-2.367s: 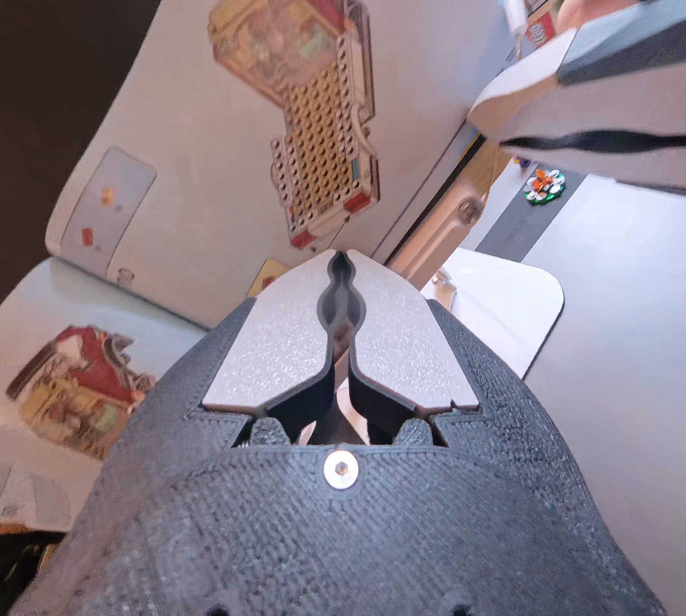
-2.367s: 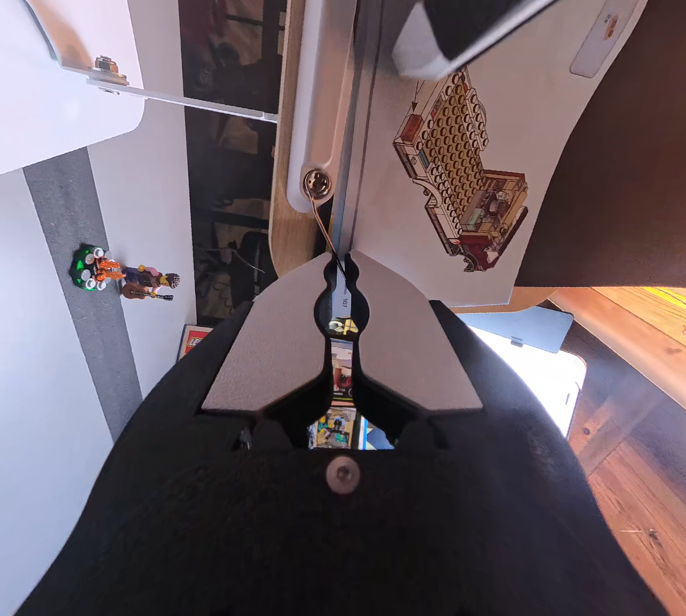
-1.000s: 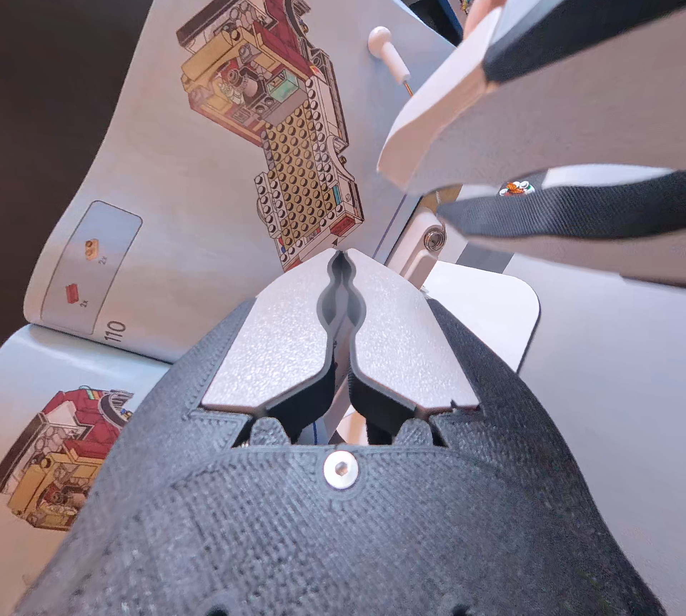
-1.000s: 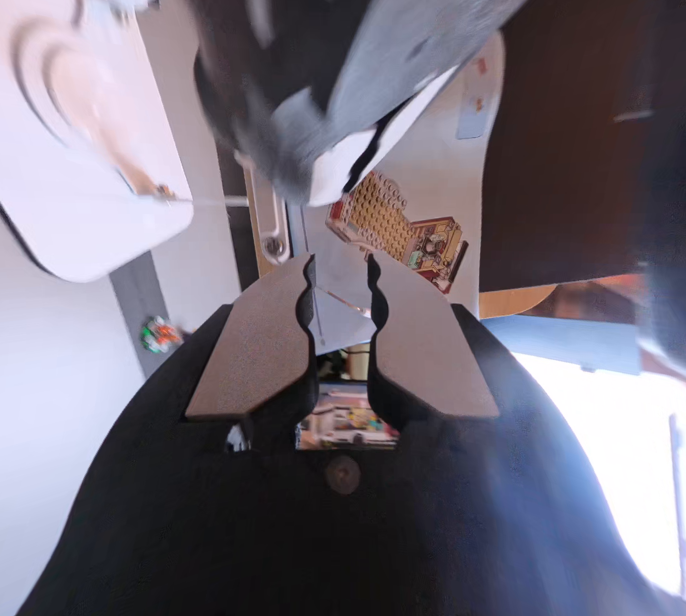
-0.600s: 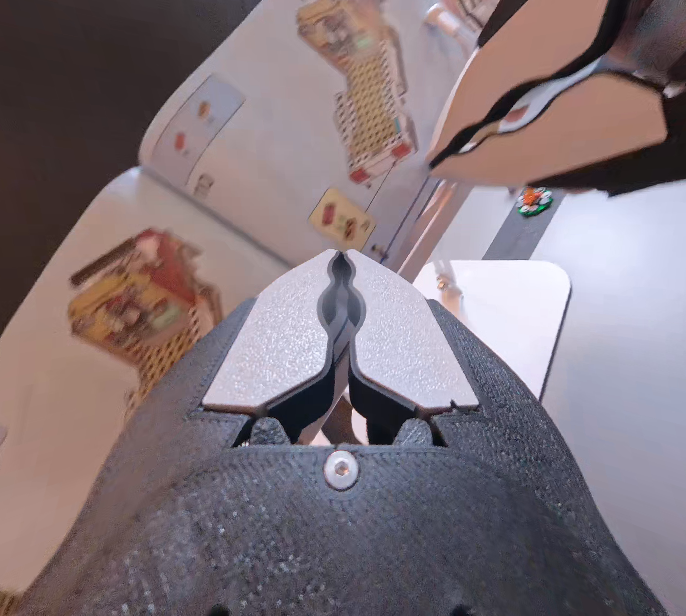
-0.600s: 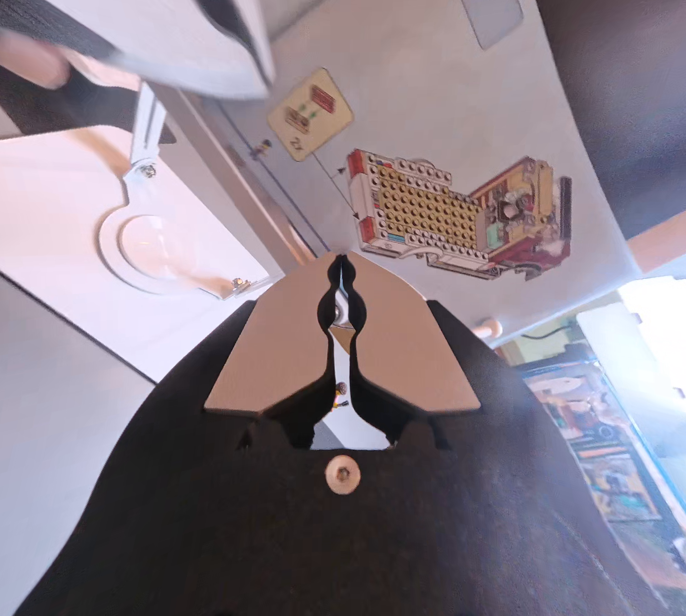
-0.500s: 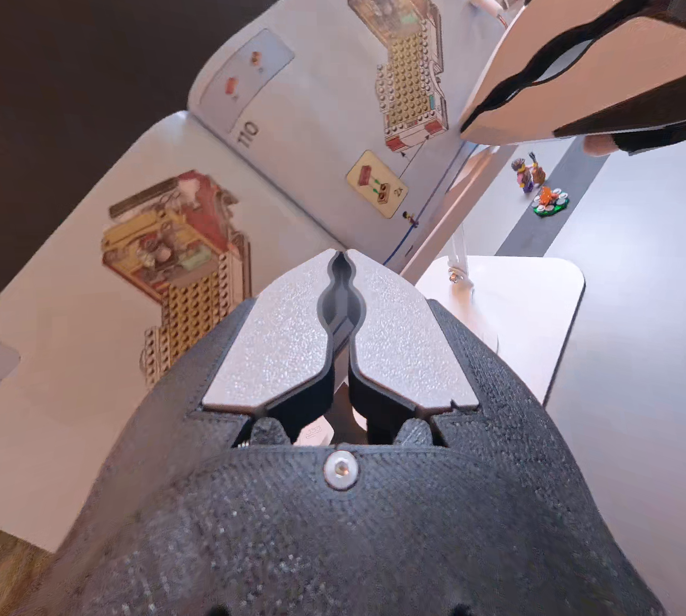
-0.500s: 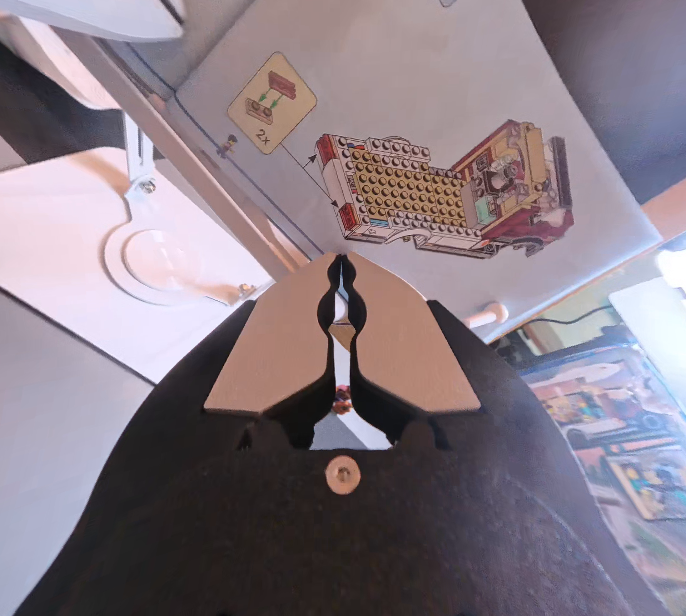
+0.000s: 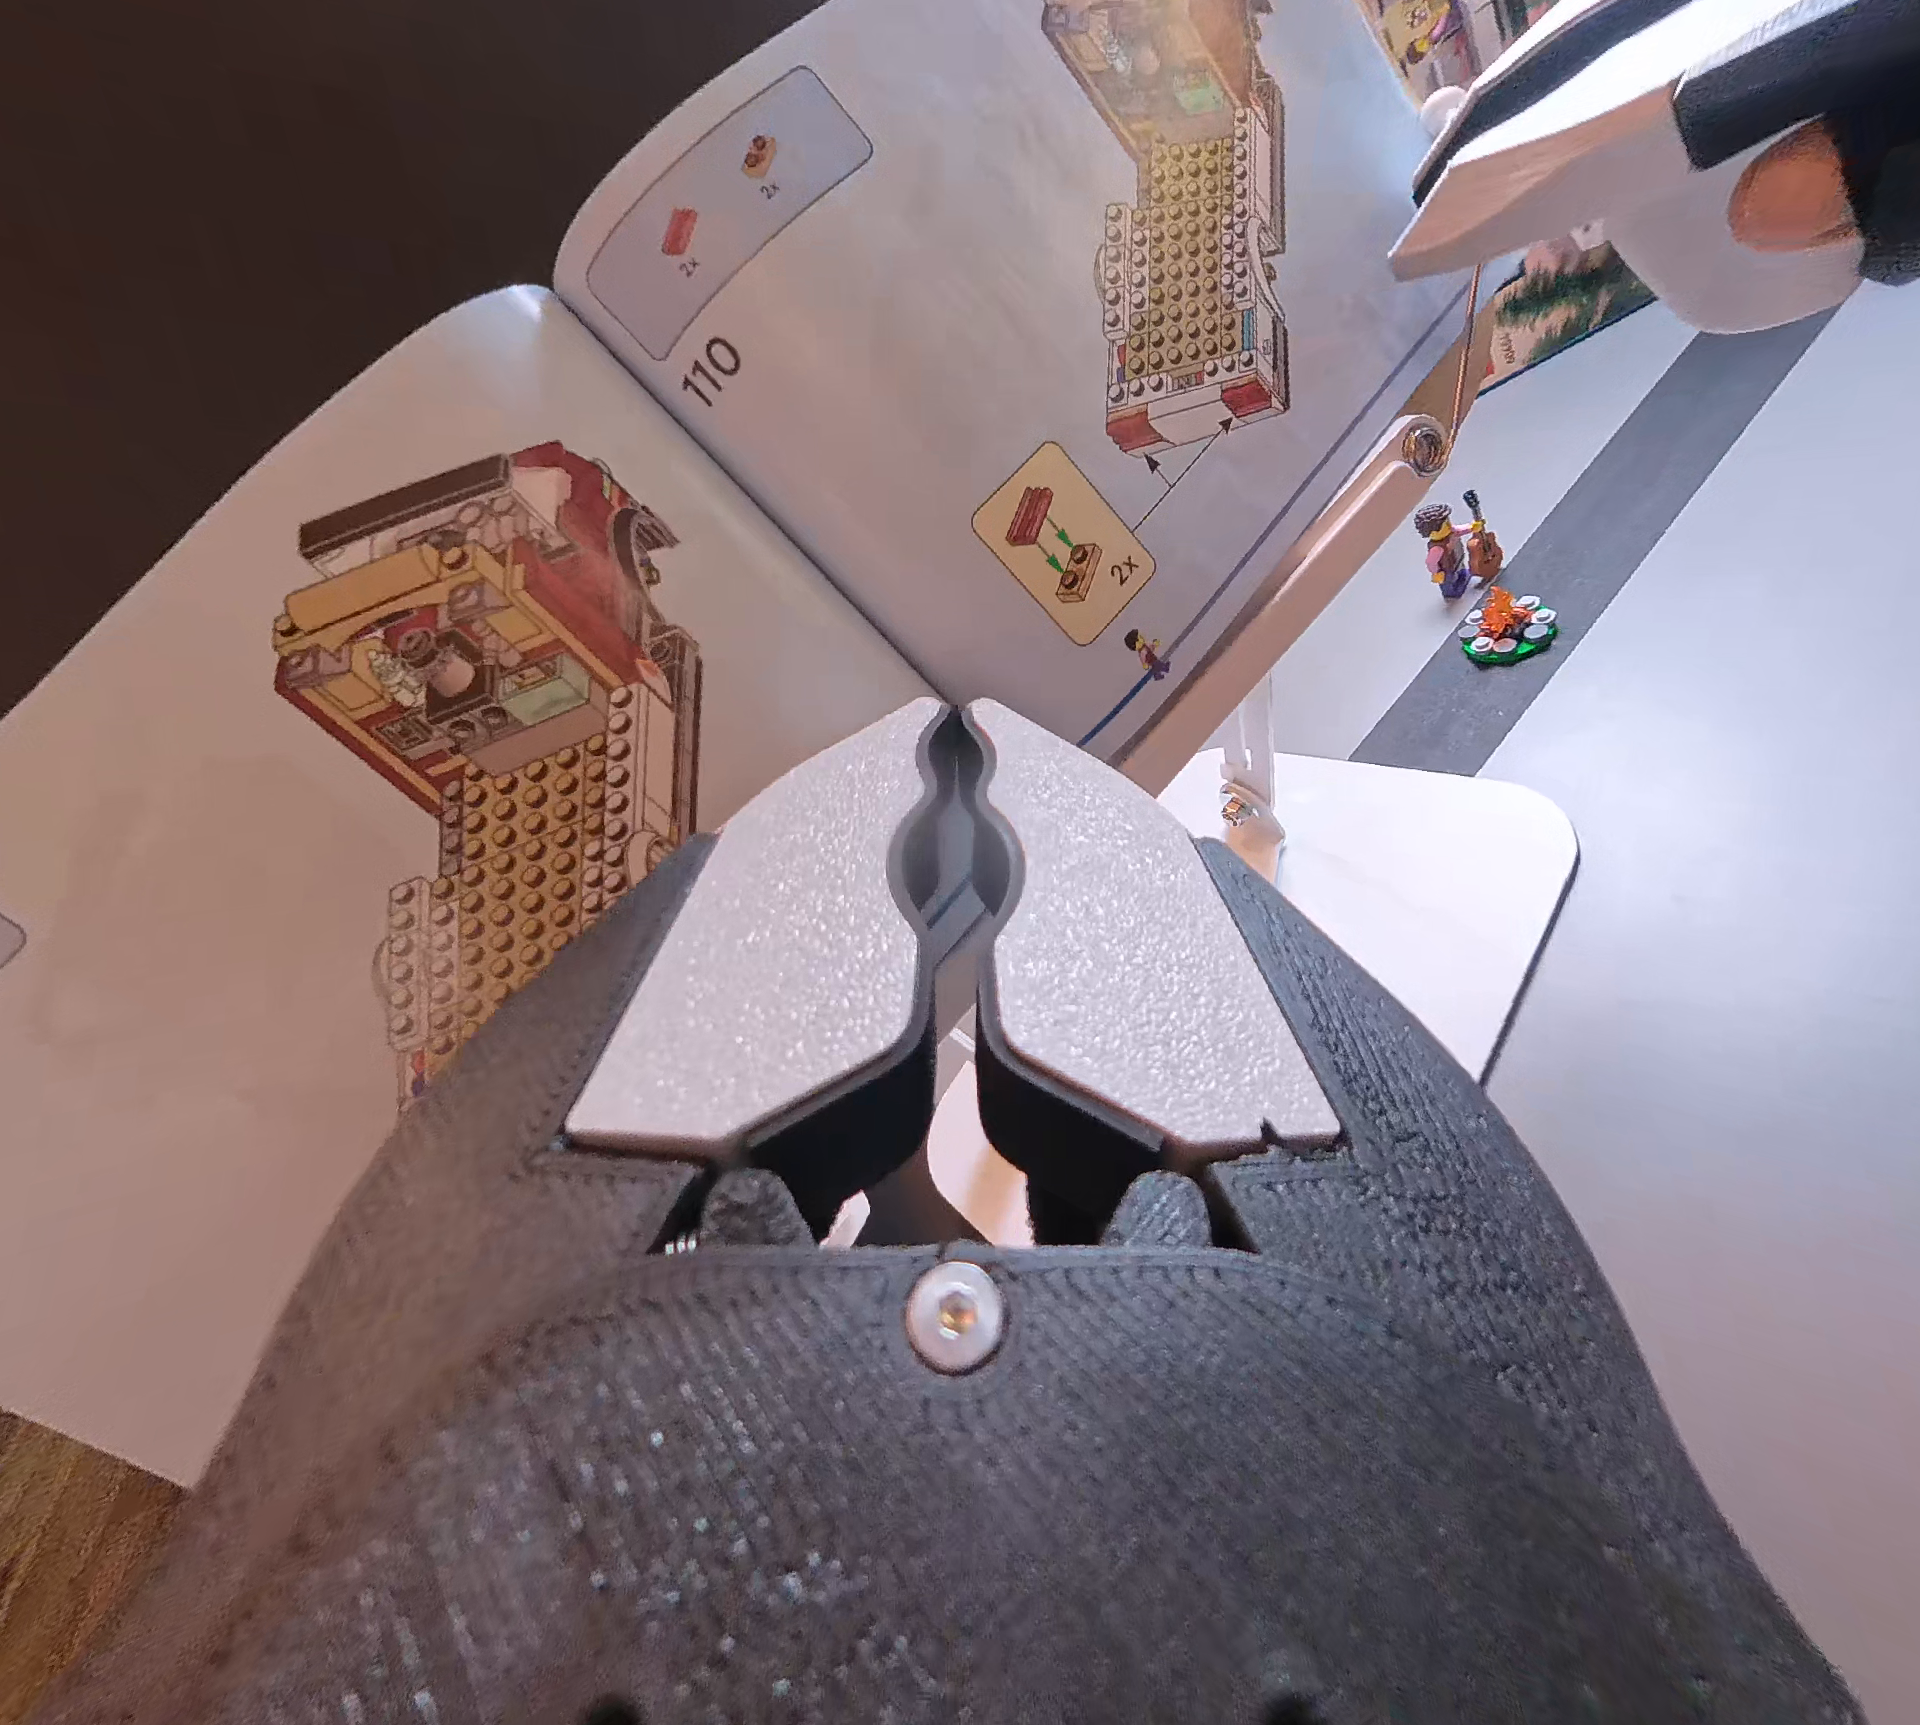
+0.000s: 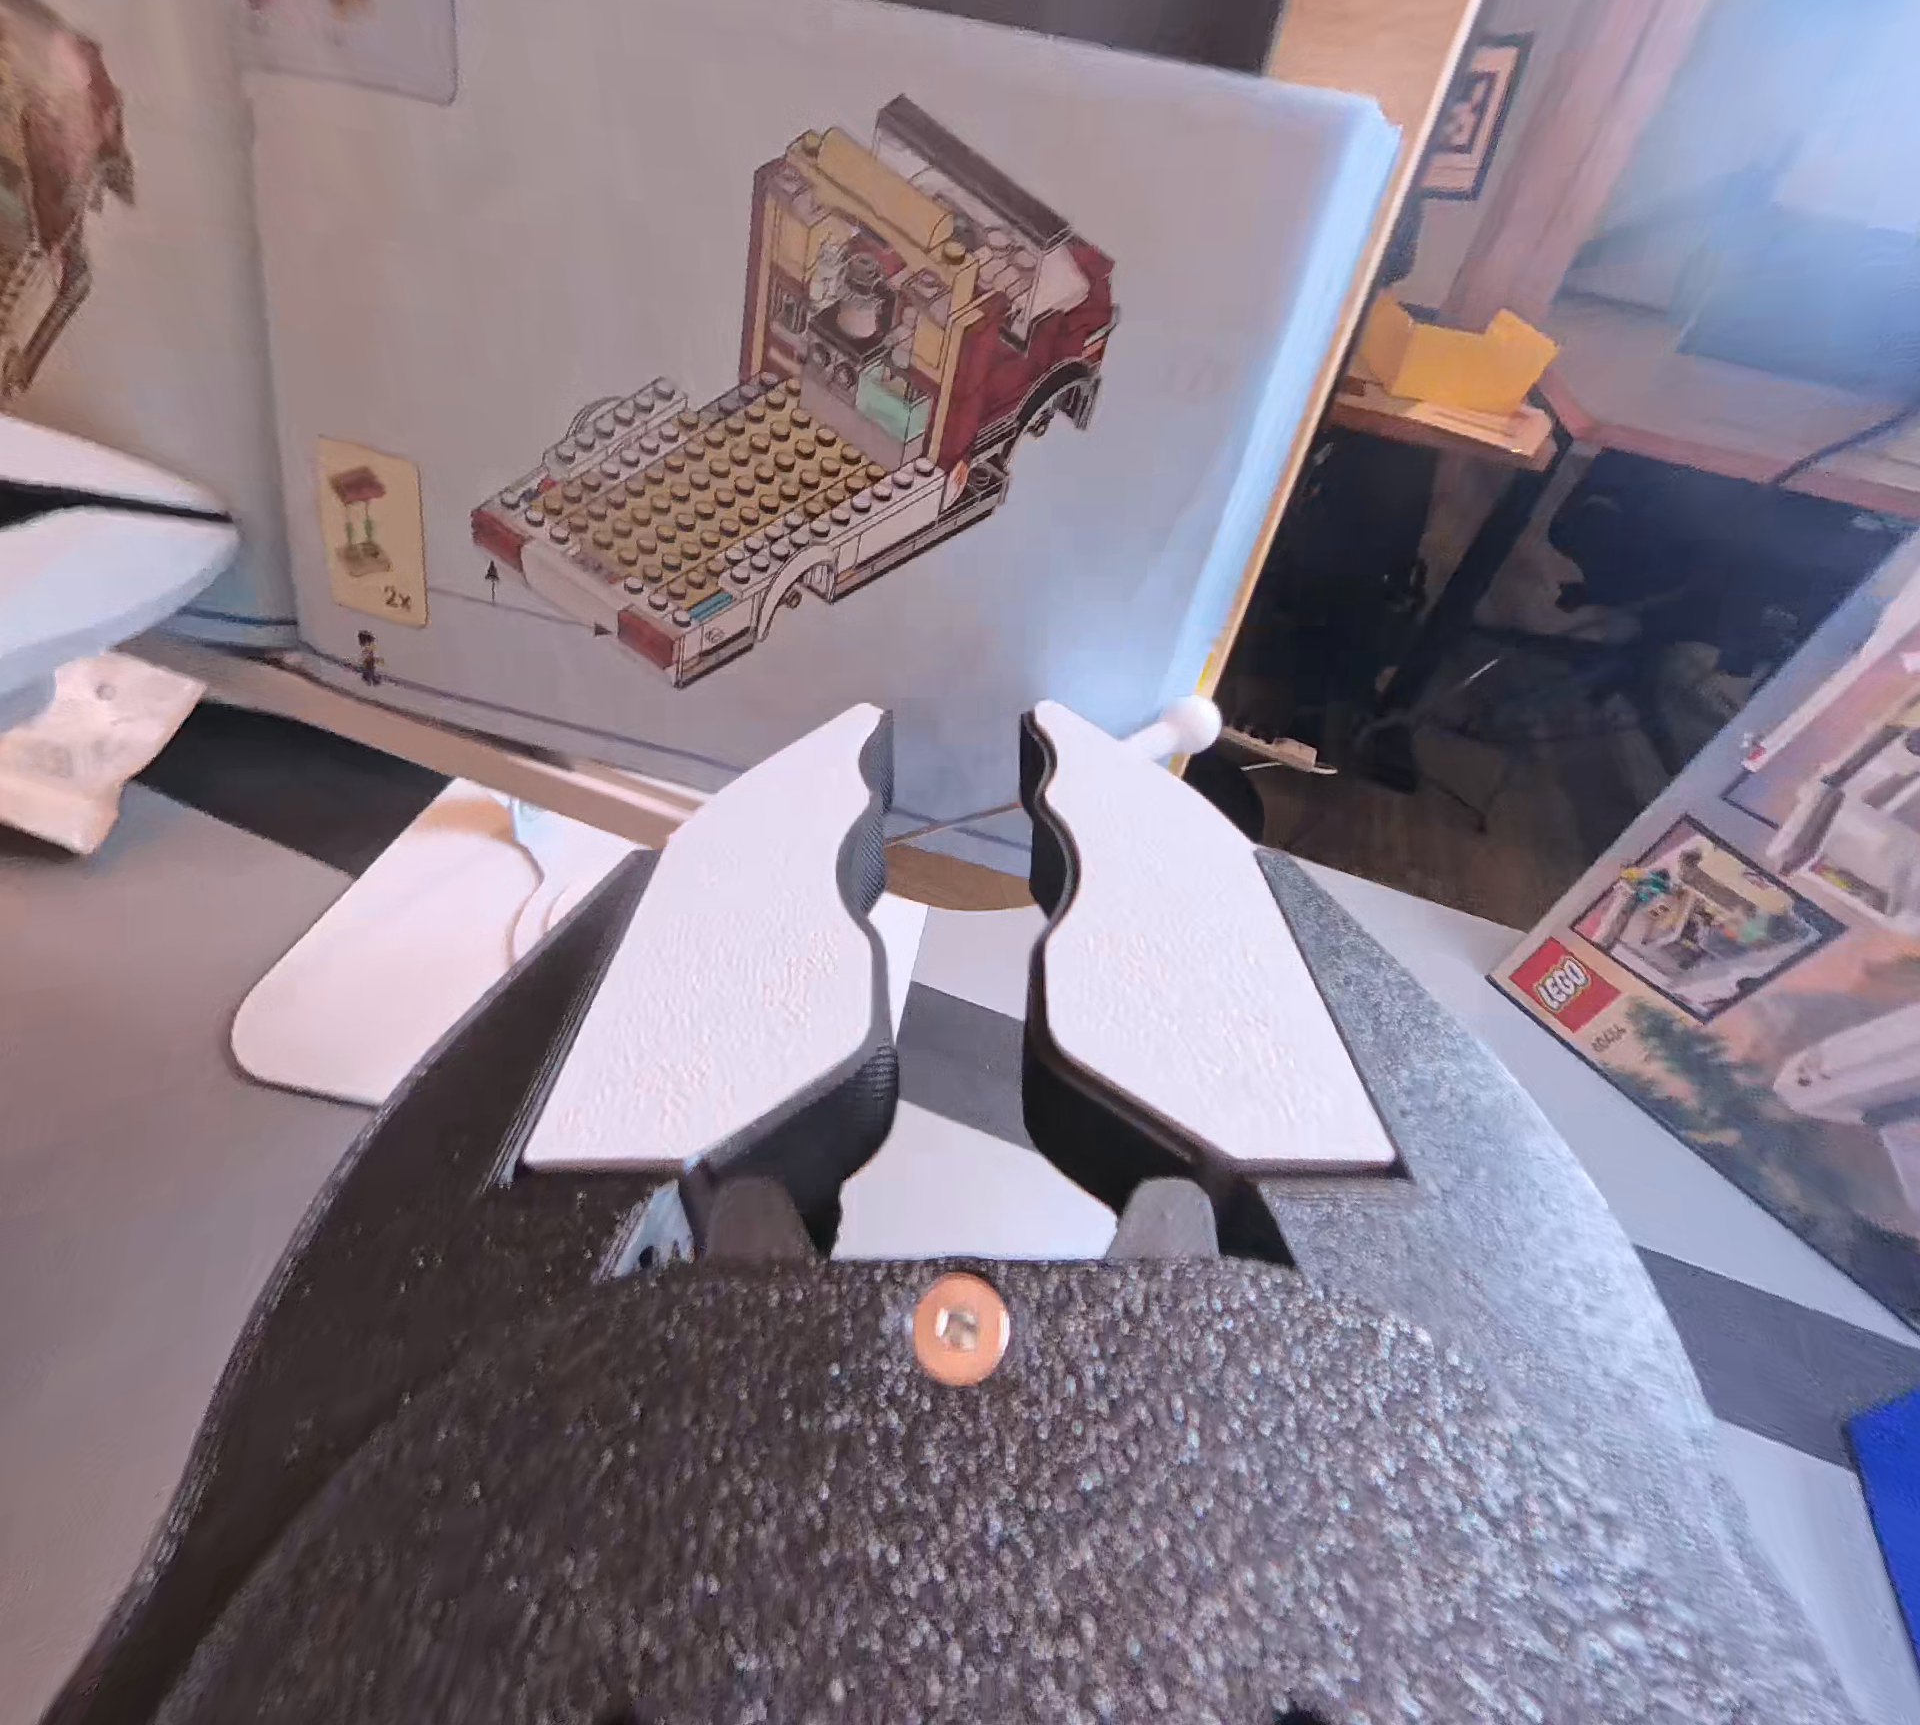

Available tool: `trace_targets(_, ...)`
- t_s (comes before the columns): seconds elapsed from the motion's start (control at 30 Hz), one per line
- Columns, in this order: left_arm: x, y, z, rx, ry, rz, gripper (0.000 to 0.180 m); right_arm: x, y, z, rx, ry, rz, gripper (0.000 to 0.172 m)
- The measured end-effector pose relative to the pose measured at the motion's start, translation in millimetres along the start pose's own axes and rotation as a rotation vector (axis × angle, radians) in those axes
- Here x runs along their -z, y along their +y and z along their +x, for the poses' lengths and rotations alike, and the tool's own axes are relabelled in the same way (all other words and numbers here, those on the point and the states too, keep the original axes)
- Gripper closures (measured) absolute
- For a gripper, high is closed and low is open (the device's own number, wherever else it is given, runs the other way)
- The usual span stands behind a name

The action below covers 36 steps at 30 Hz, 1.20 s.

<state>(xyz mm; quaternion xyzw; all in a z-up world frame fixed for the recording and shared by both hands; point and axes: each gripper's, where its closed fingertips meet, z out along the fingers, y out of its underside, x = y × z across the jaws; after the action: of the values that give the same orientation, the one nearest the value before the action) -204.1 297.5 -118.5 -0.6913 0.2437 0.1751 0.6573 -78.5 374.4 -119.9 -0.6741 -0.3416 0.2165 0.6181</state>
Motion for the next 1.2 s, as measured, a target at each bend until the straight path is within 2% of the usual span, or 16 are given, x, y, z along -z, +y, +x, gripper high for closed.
trace_targets(0.17, -4.4, 0.5, 3.6, -0.022, -0.009, -0.024, 0.18, 14.7, -19.6, 12.3, -0.066, 0.123, 0.123, 0.141)
trace_targets(0.23, -4.9, 1.3, 3.6, -0.038, -0.014, -0.032, 0.18, 21.8, -10.3, 18.7, -0.142, 0.147, 0.134, 0.129)
trace_targets(0.3, -6.1, 1.6, 4.3, -0.049, -0.016, -0.037, 0.18, 18.4, 10.4, 21.1, -0.245, 0.128, 0.087, 0.125)
trace_targets(0.37, -7.9, 1.8, 5.3, -0.055, -0.018, -0.045, 0.18, 9.9, 19.8, 14.5, -0.285, 0.077, 0.064, 0.138)
trace_targets(0.43, -9.0, 1.9, 5.4, -0.059, -0.02, -0.058, 0.18, 4.0, 13.5, 7.8, -0.252, 0.058, 0.078, 0.155)
trace_targets(0.53, -10.5, 2.3, 4.4, -0.049, -0.011, -0.072, 0.18, -1.5, 4.2, 6.2, -0.182, 0.085, 0.087, 0.165)
trace_targets(0.67, -12.3, 2.7, 5.4, -0.006, 0.016, -0.088, 0.18, -2.2, -17.1, -12.9, 0.145, 0.151, 0.165, 0.168)
trace_targets(0.73, -12.2, 3.2, 5.2, -0.004, 0.013, -0.097, 0.18, -3.8, -21.6, -21.0, 0.247, 0.172, 0.172, 0.168)
trace_targets(0.9, -12.6, 2.0, 4.9, 0.03, 0.014, -0.13, 0.18, 0.1, -12.2, -7.6, 0.095, 0.172, 0.181, 0.167)
trace_targets(1.07, -14.1, -23.2, 8.6, 0.03, -0.009, -0.051, 0.18, 1.5, -7.7, -4.5, 0.03, 0.167, 0.186, 0.167)
trace_targets(1.2, -25.3, -35.9, 14.8, -0.038, -0.012, -0.071, 0.18, 1.6, -7.4, -3.9, -0.035, 0.154, 0.193, 0.167)
